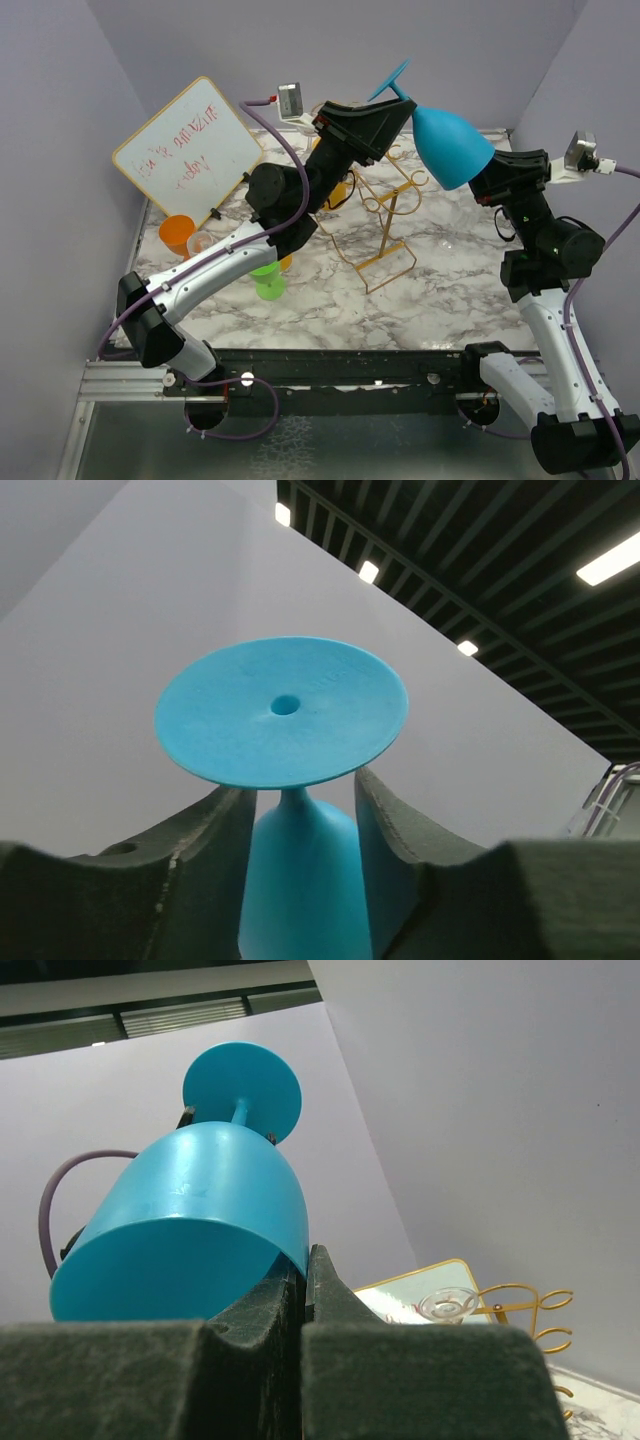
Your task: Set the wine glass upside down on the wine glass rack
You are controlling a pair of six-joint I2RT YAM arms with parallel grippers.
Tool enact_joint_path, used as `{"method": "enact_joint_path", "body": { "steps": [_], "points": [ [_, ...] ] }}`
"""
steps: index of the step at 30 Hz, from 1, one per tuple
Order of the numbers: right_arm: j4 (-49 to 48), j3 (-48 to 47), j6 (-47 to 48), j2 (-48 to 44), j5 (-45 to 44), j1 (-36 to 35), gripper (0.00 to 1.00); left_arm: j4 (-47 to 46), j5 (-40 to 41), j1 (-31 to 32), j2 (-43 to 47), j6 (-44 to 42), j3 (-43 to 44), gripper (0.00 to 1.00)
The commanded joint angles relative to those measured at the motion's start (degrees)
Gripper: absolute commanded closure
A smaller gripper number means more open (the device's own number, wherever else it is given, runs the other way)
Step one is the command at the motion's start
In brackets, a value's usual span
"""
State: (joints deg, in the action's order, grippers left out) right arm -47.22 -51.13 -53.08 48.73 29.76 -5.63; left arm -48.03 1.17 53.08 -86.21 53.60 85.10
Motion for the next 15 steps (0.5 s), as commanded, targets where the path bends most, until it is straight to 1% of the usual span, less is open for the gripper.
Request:
{"method": "enact_joint_path", "body": {
  "steps": [1, 8, 10, 15],
  "points": [
    [-2.08, 0.78, 0.12, -0.39, 1.85, -0.09, 0.99, -1.85, 0.00, 0.73, -0.92, -0.53, 3.07, 0.60],
    [-2.34, 1.17, -0.36, -0.13, 2.55, -0.12, 0.99, -1.93, -0.41, 1.36, -0.89, -2.67, 4.62, 0.80],
    [-2.47, 1.13, -0.64, 0.00, 2.67, -0.17, 1.00, -1.89, -0.65, 1.49, -0.93, -2.62, 4.42, 0.82],
    [-3.41, 1.41, -1.85, 0.55, 2.76, -0.10, 0.99, -1.89, -1.82, 1.83, -1.78, -1.70, 4.46, 0.82]
  ]
}}
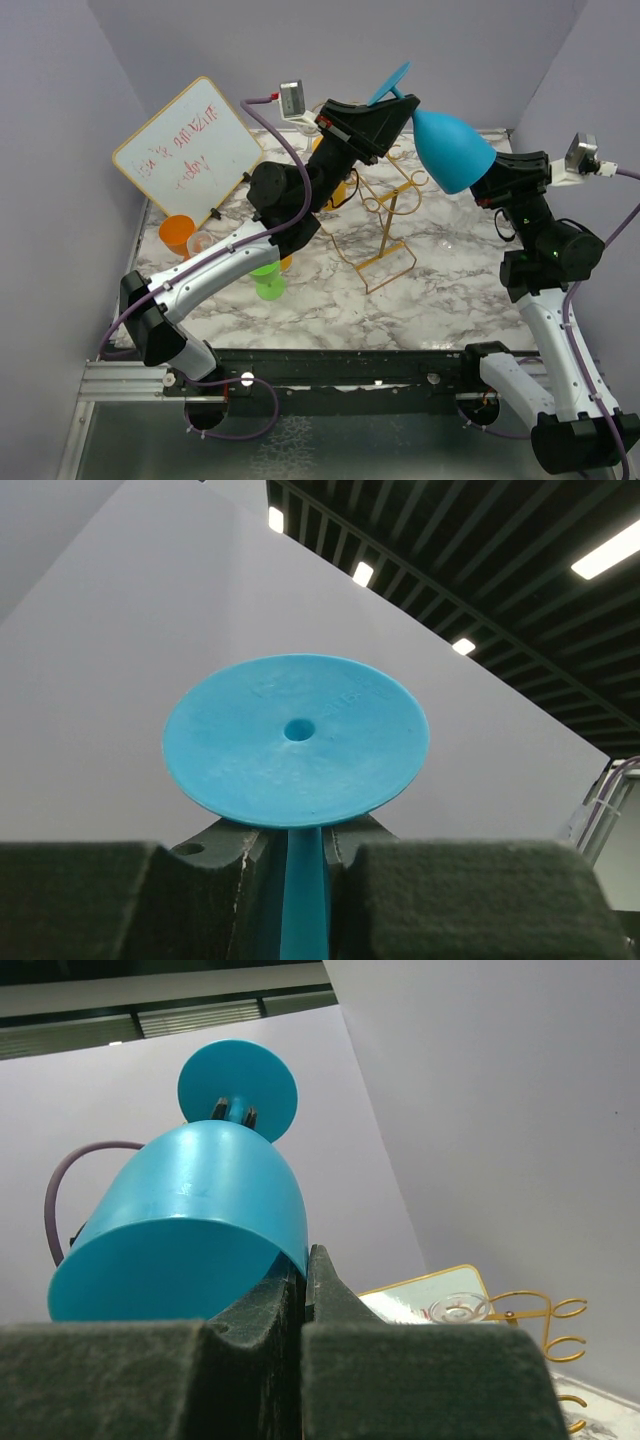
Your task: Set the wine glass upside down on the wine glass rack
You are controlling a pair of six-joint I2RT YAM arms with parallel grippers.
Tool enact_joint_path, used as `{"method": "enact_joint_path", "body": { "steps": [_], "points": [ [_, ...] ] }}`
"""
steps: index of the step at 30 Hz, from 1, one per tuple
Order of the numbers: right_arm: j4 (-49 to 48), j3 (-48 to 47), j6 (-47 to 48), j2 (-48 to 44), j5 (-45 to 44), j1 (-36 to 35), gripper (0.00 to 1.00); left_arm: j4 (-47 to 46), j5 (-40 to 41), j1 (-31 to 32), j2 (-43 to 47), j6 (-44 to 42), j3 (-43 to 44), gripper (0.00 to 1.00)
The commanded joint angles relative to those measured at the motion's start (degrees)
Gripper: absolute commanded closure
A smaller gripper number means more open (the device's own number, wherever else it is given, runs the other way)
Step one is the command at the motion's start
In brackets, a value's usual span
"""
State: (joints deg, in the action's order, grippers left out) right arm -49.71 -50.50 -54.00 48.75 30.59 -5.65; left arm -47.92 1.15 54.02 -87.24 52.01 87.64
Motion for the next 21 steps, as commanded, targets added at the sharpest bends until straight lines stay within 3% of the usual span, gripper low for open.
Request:
{"method": "enact_joint_path", "body": {
  "steps": [1, 6, 11, 15, 17, 21],
  "points": [
    [-1.13, 0.76, -1.20, 0.62, 1.93, -0.08, 0.99, -2.00, -2.57, 0.95, -0.88, -0.07, 1.95, 0.82],
    [-1.04, 0.81, -1.37, 0.64, 1.42, -0.10, 0.99, -1.99, -3.08, 1.50, -1.09, -0.57, 1.47, 0.81],
    [-1.04, 0.84, -1.52, 0.65, 1.32, -0.12, 0.99, -1.97, -3.34, 1.77, -1.04, -1.89, 1.38, 0.99],
    [-0.39, 1.23, -1.71, 0.48, 1.03, -0.08, 0.99, -1.99, -3.15, 1.90, -0.63, -3.69, 0.92, 1.00],
    [0.86, 1.26, -1.61, 0.17, 0.68, -0.07, 0.89, -1.90, -2.69, 1.84, 0.00, -5.29, 0.42, 1.00],
    [4.03, 1.20, -0.92, -0.77, -1.07, -0.12, 0.56, 5.69, -3.08, 1.53, 2.08, -9.53, 3.08, 1.00]
  ]
}}
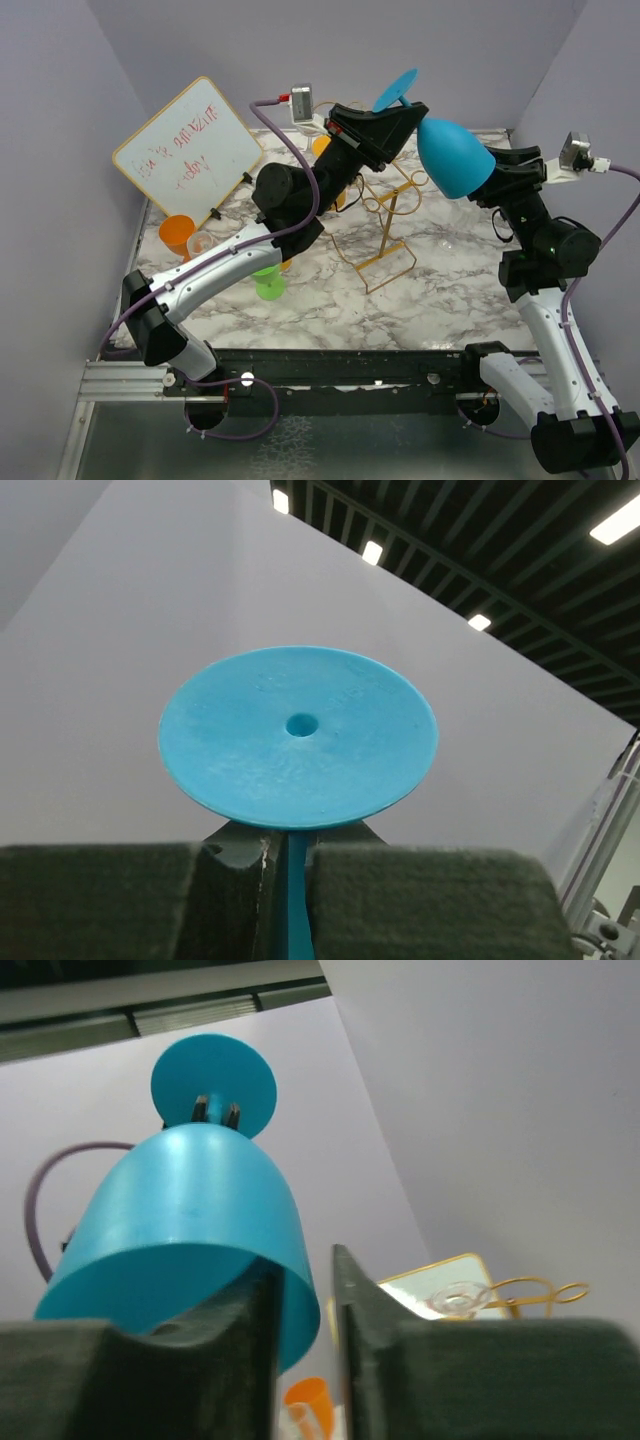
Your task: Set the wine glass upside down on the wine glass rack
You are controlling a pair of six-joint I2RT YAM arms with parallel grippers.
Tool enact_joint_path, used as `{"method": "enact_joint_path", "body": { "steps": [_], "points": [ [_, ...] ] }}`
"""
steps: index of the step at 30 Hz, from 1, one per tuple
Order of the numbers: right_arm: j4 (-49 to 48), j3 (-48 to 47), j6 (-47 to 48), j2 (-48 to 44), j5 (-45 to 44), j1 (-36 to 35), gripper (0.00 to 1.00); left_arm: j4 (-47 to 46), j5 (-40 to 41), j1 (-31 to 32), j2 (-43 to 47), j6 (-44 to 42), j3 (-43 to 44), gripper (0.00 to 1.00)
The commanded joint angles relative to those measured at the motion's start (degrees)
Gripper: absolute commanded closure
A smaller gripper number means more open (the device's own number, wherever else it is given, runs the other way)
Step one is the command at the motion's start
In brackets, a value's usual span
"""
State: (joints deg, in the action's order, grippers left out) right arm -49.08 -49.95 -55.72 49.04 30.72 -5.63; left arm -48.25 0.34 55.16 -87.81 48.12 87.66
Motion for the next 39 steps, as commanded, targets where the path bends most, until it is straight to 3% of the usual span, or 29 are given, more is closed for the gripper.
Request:
{"method": "enact_joint_path", "body": {
  "steps": [1, 14, 23, 30, 39],
  "points": [
    [3.84, 0.66, 1.10, -1.32, -1.53, -0.10, 0.51, 8.77, -2.68, 0.39, 3.06, -7.14, 4.32, 1.00],
    [10.95, 1.49, 6.24, -4.31, -3.84, -0.09, 0.32, 41.26, 2.30, -1.29, 7.72, -24.85, 15.18, 1.00],
    [13.86, 1.00, 8.11, -4.92, -4.34, -0.14, 0.30, 61.18, 11.43, -1.56, 14.10, -39.35, 15.15, 1.00],
    [16.12, 1.21, 9.05, -5.00, -4.86, -0.09, 0.30, 63.80, 21.90, -1.59, 22.95, -44.91, 4.13, 1.00],
    [18.13, 1.15, 10.54, -5.35, -4.93, -0.09, 0.30, 61.34, 23.41, -1.63, 25.19, -42.48, -11.18, 1.00]
  ]
}}
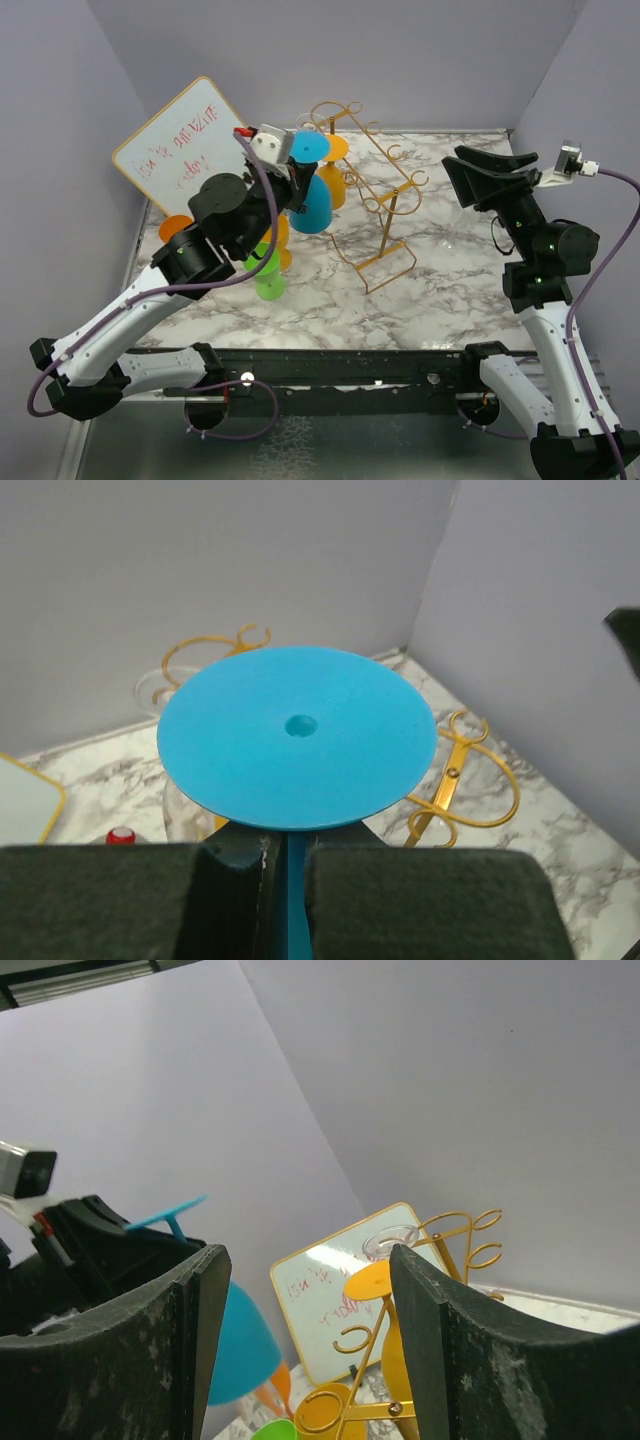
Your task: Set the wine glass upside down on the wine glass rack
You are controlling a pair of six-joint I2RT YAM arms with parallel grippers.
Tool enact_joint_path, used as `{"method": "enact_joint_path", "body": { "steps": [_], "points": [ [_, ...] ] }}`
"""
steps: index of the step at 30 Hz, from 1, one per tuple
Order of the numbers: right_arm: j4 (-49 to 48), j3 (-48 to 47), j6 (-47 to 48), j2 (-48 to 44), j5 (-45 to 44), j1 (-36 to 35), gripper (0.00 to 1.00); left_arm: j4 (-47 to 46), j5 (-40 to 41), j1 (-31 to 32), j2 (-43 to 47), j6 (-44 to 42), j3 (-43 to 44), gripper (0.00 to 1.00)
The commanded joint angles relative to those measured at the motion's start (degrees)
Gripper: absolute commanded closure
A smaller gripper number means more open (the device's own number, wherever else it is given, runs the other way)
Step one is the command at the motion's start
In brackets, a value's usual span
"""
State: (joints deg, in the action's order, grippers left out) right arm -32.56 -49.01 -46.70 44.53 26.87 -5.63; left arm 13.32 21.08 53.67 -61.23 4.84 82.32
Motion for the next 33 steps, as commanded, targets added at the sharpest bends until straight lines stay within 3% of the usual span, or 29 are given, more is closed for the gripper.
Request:
{"method": "enact_joint_path", "body": {
  "steps": [1, 5, 9, 21, 33],
  "points": [
    [1.68, 0.10, 1.59, -0.81, -0.91, -0.10, 0.30, -1.02, 2.17, -0.14, -1.69, 0.93, -7.31, 1.00],
    [2.35, -0.30, 2.31, -1.20, -0.77, -0.08, 0.30, -4.69, 2.00, -0.17, -2.95, 1.10, -11.33, 1.00],
    [2.19, -0.41, 3.05, -1.43, 0.17, -0.10, 0.30, -4.28, 3.83, -1.38, -6.12, 2.39, -10.10, 1.00],
    [2.67, -0.34, 4.07, -1.96, 0.38, -0.13, 0.30, -13.02, -13.77, -8.81, -6.55, 3.25, -16.36, 1.00],
    [2.94, 0.00, 3.84, -2.17, 0.38, -0.10, 0.30, -18.70, -21.00, -9.99, -6.34, 1.89, -21.63, 1.00]
  ]
}}
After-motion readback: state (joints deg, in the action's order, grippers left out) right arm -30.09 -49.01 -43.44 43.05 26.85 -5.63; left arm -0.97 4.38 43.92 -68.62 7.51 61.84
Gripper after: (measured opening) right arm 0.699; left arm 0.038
